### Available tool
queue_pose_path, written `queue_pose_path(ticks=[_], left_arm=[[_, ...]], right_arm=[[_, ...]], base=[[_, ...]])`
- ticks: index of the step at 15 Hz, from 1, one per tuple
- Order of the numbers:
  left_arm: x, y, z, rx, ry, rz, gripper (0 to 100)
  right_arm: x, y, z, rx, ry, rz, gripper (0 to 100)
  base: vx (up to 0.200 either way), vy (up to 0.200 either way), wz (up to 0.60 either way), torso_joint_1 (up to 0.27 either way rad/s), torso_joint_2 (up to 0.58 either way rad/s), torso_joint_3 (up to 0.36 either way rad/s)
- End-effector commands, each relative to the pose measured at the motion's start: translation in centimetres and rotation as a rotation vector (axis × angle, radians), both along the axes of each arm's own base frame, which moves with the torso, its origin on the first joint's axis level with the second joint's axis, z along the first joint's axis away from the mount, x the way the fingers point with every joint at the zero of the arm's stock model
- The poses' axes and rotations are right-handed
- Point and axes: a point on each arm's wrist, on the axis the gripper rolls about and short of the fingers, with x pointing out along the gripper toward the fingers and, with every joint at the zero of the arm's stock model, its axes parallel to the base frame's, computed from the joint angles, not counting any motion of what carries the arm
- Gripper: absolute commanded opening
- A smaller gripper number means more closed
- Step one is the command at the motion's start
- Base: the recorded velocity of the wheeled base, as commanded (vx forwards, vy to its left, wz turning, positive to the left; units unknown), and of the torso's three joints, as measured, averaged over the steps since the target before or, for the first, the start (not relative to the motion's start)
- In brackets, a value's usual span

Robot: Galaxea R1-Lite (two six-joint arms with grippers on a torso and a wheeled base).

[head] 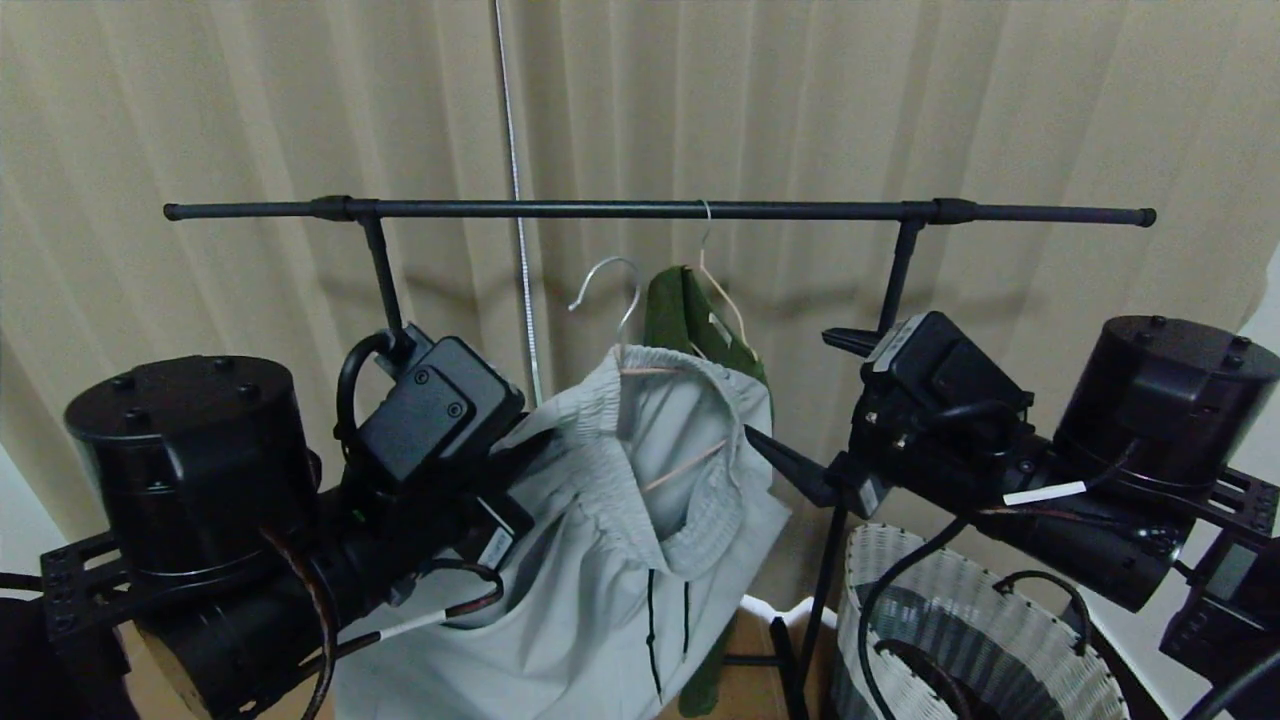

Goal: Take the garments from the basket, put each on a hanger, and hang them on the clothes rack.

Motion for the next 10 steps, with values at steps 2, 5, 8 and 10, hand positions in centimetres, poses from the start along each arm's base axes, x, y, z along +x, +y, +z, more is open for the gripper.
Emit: queue_pose_path(ticks=[2,5,8,10], left_arm=[[-0.6,-0.2,-0.1,-0.007,0.004,-0.090,0],[-0.7,-0.1,0.2,-0.016,-0.034,-0.106,0],[-1.2,-0.4,0.1,-0.014,-0.059,-0.167,0],[-1.4,-0.4,-0.1,-0.001,-0.059,-0.204,0]], right_arm=[[1.8,1.8,-0.3,-0.005,-0.004,0.012,100],[3.2,2.0,-0.3,-0.024,-0.027,-0.006,100],[3.8,1.9,-0.3,-0.022,-0.029,-0.020,100],[3.8,2.0,-0.3,-0.021,-0.030,-0.014,100]], base=[[0.000,0.000,0.00,0.000,0.00,0.000],[0.000,0.000,0.00,0.000,0.00,0.000],[0.000,0.000,0.00,0.000,0.00,0.000],[0.000,0.000,0.00,0.000,0.00,0.000]])
